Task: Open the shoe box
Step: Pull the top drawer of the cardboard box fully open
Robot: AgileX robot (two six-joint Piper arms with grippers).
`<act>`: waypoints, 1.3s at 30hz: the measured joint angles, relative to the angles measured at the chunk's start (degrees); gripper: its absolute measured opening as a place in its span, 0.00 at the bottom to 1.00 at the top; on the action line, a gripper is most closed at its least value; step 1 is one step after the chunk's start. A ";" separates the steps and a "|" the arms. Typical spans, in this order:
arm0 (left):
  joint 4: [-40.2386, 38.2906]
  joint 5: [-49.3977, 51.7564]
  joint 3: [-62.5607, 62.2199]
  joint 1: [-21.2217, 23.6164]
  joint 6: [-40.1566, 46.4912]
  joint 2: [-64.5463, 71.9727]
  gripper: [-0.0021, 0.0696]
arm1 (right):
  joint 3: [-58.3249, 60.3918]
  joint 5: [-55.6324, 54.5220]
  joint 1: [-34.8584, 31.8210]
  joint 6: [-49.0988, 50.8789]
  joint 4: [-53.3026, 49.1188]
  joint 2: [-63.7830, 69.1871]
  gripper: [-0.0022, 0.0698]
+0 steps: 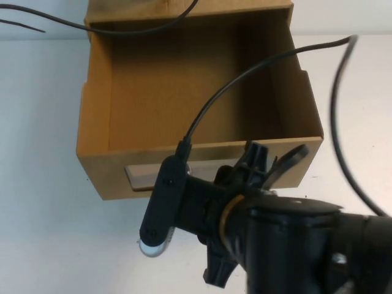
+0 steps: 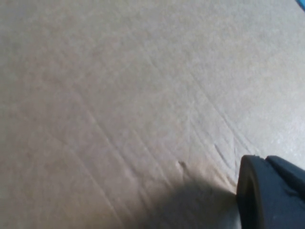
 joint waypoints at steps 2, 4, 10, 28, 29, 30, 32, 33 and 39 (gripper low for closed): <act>0.62 0.14 0.00 0.00 0.00 -0.47 0.02 | 0.00 0.96 1.33 0.00 1.29 -1.91 0.45; 1.70 0.88 0.00 0.00 0.00 -1.15 0.02 | 0.00 2.09 2.81 0.00 2.64 -4.27 0.43; 3.16 2.31 -0.59 0.10 -0.27 -4.01 0.02 | 0.00 4.12 5.37 2.93 3.58 -11.60 0.26; 13.05 2.92 1.15 -2.59 2.34 -19.40 0.02 | -9.63 1.54 -31.37 -4.37 13.80 -18.46 0.01; 13.64 2.92 2.32 -2.59 2.34 -20.49 0.02 | -9.76 0.88 -34.23 -6.61 16.97 -18.74 0.01; 14.28 2.92 4.12 -2.59 2.63 -22.03 0.02 | -9.76 0.27 -37.81 -8.88 20.32 -18.98 0.01; 15.46 2.92 8.13 -2.59 3.06 -25.11 0.02 | -9.76 -0.28 -44.73 -13.11 26.61 -19.22 0.01; 16.03 2.92 10.81 -2.59 3.31 -27.08 0.02 | -9.76 -0.52 -48.04 -15.63 30.23 -19.31 0.01; 20.84 -3.68 33.00 -2.59 3.66 -42.28 0.02 | -8.60 -2.53 -62.29 -31.39 52.64 -20.90 0.01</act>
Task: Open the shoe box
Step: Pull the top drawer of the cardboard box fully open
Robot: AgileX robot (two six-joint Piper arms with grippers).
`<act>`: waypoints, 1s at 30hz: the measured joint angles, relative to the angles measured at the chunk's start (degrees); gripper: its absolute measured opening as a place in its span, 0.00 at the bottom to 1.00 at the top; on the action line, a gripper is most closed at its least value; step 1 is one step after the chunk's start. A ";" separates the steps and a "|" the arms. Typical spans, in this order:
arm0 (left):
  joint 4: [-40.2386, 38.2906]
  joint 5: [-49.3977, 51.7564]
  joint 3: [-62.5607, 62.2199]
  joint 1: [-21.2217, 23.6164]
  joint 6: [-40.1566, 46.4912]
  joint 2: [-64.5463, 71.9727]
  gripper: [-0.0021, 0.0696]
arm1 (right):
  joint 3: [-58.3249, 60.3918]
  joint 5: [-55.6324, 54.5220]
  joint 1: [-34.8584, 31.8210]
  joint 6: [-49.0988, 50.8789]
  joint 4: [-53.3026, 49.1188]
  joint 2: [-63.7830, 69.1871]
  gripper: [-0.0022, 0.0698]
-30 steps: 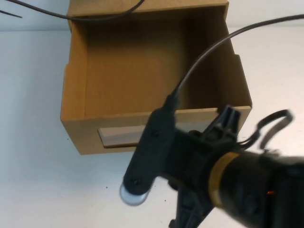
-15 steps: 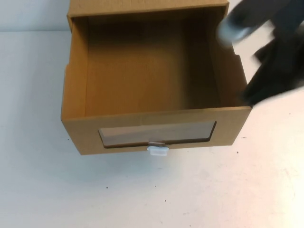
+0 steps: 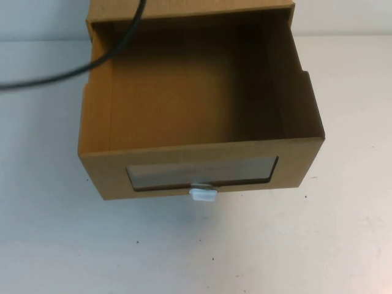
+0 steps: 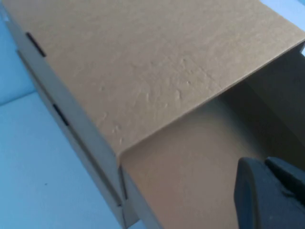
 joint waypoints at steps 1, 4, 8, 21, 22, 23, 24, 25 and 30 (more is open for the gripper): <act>0.41 -2.91 4.71 0.00 0.05 -3.37 0.02 | 0.90 -0.95 -1.50 -2.10 3.17 -0.93 0.01; 0.67 -12.79 18.77 0.00 0.88 -13.74 0.02 | 4.65 -3.59 -3.71 -5.56 8.71 -4.47 0.01; 0.67 -28.33 38.94 0.00 1.85 -28.53 0.02 | 11.37 -7.86 -4.24 -6.68 11.70 -10.23 0.01; 0.32 -54.68 89.92 0.00 2.78 -67.91 0.02 | 34.93 -23.92 -4.37 -14.88 19.93 -32.90 0.01; 0.32 -55.69 92.32 0.00 2.78 -70.16 0.02 | 36.12 -24.35 -4.37 -15.78 21.00 -34.09 0.01; 0.28 -56.60 94.44 0.00 2.78 -72.21 0.02 | 37.05 -24.67 -4.37 -16.43 21.86 -34.96 0.01; 0.17 -57.37 95.95 0.00 2.78 -73.69 0.02 | 38.29 -24.95 -4.37 -17.25 22.89 -36.02 0.01; 0.14 -58.12 97.65 0.00 2.78 -75.37 0.02 | 39.61 -25.40 -4.37 -18.24 24.00 -37.08 0.01; 0.05 -59.23 104.34 0.00 2.78 -79.47 0.02 | 47.45 -31.01 -4.37 -22.38 28.91 -42.91 0.01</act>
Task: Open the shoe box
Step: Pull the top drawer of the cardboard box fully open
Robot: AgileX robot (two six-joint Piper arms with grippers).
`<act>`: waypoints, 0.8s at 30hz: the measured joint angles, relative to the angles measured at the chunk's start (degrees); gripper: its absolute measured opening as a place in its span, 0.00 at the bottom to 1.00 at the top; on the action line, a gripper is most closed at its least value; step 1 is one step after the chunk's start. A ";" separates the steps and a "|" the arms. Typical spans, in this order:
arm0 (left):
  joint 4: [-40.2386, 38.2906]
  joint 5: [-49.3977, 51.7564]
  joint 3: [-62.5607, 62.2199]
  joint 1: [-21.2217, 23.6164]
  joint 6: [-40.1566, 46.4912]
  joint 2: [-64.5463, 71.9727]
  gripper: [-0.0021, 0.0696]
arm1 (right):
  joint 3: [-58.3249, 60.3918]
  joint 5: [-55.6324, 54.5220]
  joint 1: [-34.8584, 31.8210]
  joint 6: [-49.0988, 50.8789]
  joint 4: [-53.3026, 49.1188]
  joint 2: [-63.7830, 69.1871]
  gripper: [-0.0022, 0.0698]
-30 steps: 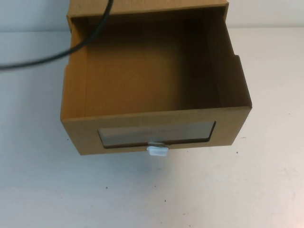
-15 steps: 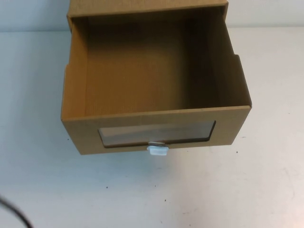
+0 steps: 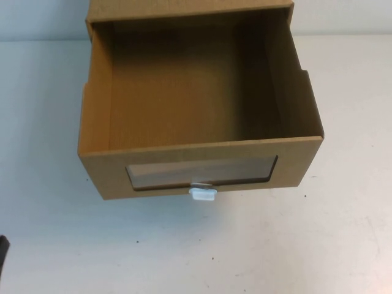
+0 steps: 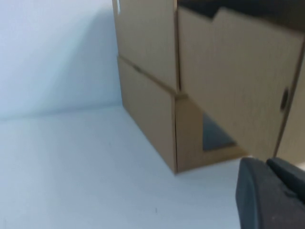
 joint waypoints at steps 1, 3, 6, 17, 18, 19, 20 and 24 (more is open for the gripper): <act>0.00 0.00 1.19 0.00 0.00 -0.12 0.02 | 1.59 -1.58 0.00 -0.32 0.73 -1.26 0.01; 0.00 0.00 3.08 0.00 0.00 -0.12 0.02 | 4.02 -4.04 0.00 -0.65 1.65 -3.20 0.01; -0.13 0.67 4.10 0.00 0.00 -0.12 0.02 | 6.43 -6.09 -0.04 -0.77 2.44 -5.04 0.01; -0.13 8.30 4.18 0.00 0.00 -0.12 0.02 | 7.28 -7.77 -0.13 -0.91 4.00 -5.45 0.01; -0.13 8.43 4.18 0.00 0.00 -0.12 0.02 | 7.28 -7.75 -0.13 -0.91 4.04 -5.45 0.01; -0.13 8.55 4.18 0.00 0.00 -0.12 0.02 | 7.28 -7.75 -0.13 -0.91 4.13 -5.45 0.01; -0.13 8.66 4.18 0.00 0.00 -0.12 0.02 | 7.28 -7.75 -0.13 -0.94 4.16 -5.45 0.01; -0.13 8.80 4.18 0.00 0.00 -0.12 0.02 | 7.28 -7.79 -0.13 -0.94 5.30 -5.45 0.01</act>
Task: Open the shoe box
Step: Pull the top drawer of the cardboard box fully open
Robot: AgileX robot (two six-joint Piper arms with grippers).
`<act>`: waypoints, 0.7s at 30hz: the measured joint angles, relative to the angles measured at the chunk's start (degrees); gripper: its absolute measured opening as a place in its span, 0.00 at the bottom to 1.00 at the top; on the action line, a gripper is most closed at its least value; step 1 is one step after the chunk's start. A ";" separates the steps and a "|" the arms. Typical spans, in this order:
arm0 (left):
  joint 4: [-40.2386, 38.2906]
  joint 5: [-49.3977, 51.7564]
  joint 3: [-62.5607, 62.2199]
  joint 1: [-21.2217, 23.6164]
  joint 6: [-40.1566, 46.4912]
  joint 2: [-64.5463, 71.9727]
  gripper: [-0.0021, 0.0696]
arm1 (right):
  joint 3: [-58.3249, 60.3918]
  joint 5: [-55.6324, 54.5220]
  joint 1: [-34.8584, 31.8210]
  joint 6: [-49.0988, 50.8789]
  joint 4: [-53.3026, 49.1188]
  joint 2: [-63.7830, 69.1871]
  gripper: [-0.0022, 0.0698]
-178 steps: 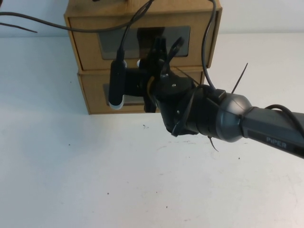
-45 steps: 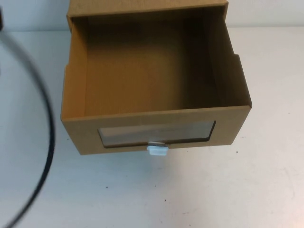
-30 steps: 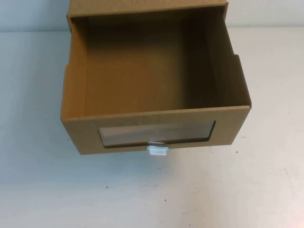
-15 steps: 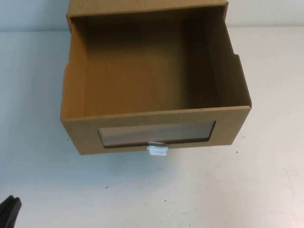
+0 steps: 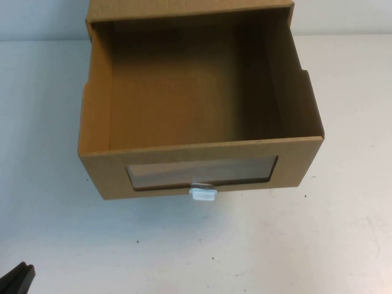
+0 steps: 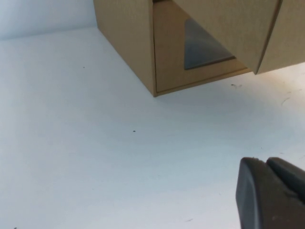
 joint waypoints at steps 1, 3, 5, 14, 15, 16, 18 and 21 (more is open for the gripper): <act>0.00 0.00 0.00 0.00 0.00 0.00 0.02 | 0.00 0.00 0.00 -0.09 0.36 0.00 0.01; 0.00 0.00 0.00 0.00 0.00 0.00 0.02 | 0.00 -0.09 0.00 -0.09 0.83 0.00 0.01; 0.00 0.00 0.00 0.00 0.00 0.00 0.02 | 0.00 -0.09 0.00 -0.09 0.99 0.00 0.01; 0.00 0.46 0.00 2.90 0.00 -0.97 0.02 | 3.10 -4.85 0.00 -0.13 -6.04 -1.02 0.01; 0.00 0.55 0.00 4.27 0.00 -1.18 0.02 | 4.58 -5.77 -0.30 -0.22 -6.29 -1.85 0.01; 0.00 0.70 0.00 5.68 0.00 -1.28 0.02 | 6.68 -6.85 -0.82 -0.22 -6.39 -3.04 0.01; 0.00 0.56 0.00 7.94 0.00 -1.31 0.02 | 11.44 -9.17 -1.72 -0.22 -6.39 -5.85 0.01; 0.00 0.56 0.05 10.73 0.00 -1.40 0.02 | 18.12 -11.58 -2.27 -0.22 -6.39 -11.70 0.01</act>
